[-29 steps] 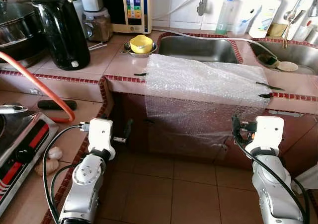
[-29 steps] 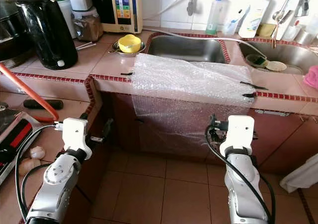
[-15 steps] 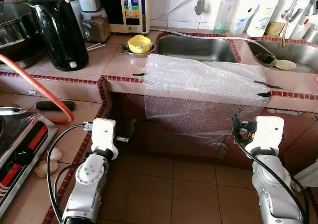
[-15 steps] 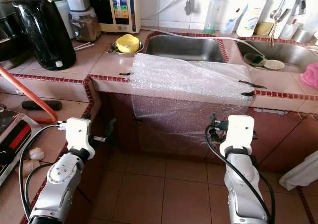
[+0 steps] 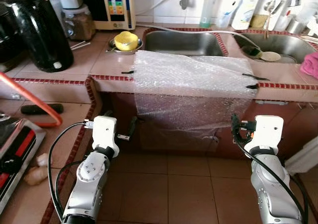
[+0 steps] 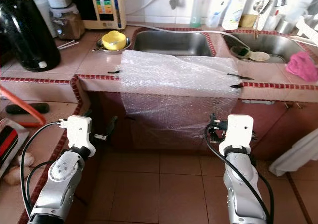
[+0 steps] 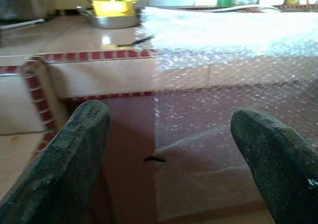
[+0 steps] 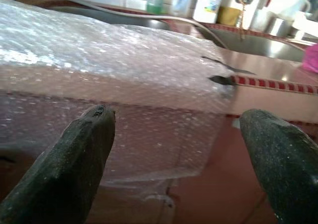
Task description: Kitchen organization
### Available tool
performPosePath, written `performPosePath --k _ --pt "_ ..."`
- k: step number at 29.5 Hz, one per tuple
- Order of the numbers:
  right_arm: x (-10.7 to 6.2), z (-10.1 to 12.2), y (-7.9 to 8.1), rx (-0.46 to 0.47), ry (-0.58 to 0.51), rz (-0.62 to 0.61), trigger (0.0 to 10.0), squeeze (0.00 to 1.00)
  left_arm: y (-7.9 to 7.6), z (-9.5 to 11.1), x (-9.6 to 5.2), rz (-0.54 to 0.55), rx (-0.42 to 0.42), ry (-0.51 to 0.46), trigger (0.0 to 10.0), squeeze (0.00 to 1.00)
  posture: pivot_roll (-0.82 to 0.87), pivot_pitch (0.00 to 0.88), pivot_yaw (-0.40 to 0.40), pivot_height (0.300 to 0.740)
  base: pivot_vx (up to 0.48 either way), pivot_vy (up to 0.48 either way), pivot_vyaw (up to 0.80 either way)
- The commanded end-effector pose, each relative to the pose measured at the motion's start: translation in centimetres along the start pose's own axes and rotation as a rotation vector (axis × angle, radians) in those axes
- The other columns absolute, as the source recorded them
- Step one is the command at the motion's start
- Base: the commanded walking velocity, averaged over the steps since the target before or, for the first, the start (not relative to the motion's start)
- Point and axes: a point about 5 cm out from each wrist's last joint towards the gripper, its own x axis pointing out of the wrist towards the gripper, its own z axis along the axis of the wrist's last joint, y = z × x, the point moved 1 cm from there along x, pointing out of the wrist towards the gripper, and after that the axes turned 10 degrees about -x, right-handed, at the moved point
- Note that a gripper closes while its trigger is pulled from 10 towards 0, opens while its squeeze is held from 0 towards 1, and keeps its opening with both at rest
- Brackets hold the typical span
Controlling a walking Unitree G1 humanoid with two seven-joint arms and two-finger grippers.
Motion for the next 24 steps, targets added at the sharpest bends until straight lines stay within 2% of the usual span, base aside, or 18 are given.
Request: performPosePath --k 1,24 --pt "0.09 0.17 -0.17 0.003 -0.006 -0.004 10.0 0.00 0.26 -0.26 -0.11 0.015 -0.005 0.008 10.0 0.00 -0.03 0.000 -0.006 0.740 0.000 0.000 0.00" --pt "-0.06 -0.03 -0.18 0.003 0.000 -0.009 10.0 0.00 0.16 -0.46 -0.25 -0.006 -0.008 0.026 10.0 0.00 -0.02 0.000 -0.001 0.740 0.000 0.000 0.00"
